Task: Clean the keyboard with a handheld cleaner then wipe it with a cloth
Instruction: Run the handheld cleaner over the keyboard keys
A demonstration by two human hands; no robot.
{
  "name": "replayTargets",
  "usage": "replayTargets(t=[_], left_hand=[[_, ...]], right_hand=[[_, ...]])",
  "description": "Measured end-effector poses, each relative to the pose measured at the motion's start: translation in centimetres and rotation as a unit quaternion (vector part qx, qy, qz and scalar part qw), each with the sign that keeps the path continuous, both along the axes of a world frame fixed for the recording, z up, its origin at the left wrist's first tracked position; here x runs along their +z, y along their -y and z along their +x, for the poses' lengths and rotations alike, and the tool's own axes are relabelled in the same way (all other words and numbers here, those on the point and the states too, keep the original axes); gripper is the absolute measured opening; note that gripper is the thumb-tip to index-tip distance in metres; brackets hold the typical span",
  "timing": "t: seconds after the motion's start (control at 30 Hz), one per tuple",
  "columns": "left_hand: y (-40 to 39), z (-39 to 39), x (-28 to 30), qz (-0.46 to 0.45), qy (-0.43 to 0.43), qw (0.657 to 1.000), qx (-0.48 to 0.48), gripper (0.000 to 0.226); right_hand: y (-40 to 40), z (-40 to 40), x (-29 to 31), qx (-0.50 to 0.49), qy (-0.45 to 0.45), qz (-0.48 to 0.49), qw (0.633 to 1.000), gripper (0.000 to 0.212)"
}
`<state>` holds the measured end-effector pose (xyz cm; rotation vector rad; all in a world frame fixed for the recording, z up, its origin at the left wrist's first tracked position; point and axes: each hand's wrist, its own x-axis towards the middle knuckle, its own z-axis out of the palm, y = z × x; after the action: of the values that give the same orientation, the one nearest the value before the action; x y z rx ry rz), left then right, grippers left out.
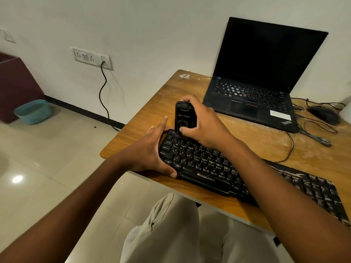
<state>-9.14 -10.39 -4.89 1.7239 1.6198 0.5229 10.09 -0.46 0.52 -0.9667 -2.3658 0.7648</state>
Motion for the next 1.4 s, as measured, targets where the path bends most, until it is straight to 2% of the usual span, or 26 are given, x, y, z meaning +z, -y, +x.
replayTargets(t=[0.27, 0.47, 0.53, 0.83, 1.17, 1.3, 1.4], left_hand=[[-0.1, -0.2, -0.4, 0.004, 0.003, 1.0, 0.002, 0.166], [0.1, 0.0, 0.0, 0.001, -0.003, 1.0, 0.007, 0.165], [0.1, 0.0, 0.0, 0.0, 0.001, 1.0, 0.006, 0.164], [-0.1, 0.1, -0.1, -0.004, 0.001, 1.0, 0.008, 0.164], [0.3, 0.4, 0.5, -0.018, -0.004, 1.0, 0.023, 0.162], [0.2, 0.2, 0.3, 0.025, 0.024, 0.999, 0.02, 0.162], [0.3, 0.2, 0.3, 0.023, 0.019, 0.999, 0.018, 0.163]], right_hand=[[0.1, 5.0, 1.3, -0.015, 0.093, 0.016, 0.995, 0.07], [0.2, 0.1, 1.1, -0.016, -0.012, 0.001, 1.0, 0.073], [0.1, -0.7, 0.1, -0.01, -0.017, -0.005, 1.0, 0.072], [-0.5, 5.7, 1.3, -0.033, 0.087, 0.004, 0.996, 0.073], [1.1, 0.0, 1.3, -0.02, -0.081, -0.014, 0.996, 0.069], [1.3, -1.8, 0.0, -0.003, -0.067, -0.014, 0.998, 0.067], [1.2, -1.5, -0.5, 0.008, -0.043, -0.012, 0.999, 0.067]])
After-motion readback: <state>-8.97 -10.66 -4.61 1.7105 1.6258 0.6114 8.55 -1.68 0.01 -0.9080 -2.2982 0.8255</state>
